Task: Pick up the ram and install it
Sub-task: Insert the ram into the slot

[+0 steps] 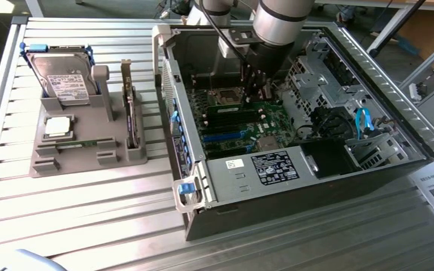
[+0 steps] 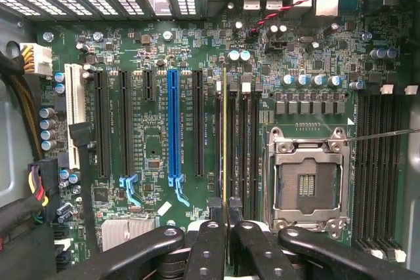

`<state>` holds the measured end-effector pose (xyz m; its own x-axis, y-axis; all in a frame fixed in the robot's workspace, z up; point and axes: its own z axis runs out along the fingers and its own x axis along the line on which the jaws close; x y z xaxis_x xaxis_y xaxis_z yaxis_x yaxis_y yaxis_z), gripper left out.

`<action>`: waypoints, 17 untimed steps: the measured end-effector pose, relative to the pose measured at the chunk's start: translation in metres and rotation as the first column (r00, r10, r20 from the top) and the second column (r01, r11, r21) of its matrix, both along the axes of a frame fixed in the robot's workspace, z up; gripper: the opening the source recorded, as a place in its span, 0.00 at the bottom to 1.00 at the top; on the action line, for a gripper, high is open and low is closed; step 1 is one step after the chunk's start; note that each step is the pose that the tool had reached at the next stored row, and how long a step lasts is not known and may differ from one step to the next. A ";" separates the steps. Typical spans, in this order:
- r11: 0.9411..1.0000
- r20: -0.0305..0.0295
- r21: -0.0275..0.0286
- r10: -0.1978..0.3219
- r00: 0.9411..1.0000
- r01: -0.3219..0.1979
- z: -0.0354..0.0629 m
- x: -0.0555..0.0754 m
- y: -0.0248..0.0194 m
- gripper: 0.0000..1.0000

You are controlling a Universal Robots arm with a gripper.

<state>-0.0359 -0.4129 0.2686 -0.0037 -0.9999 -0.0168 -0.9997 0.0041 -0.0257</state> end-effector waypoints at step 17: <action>1.000 0.000 -0.004 -0.001 1.000 0.001 -0.0005 0.013 0.0000 0.12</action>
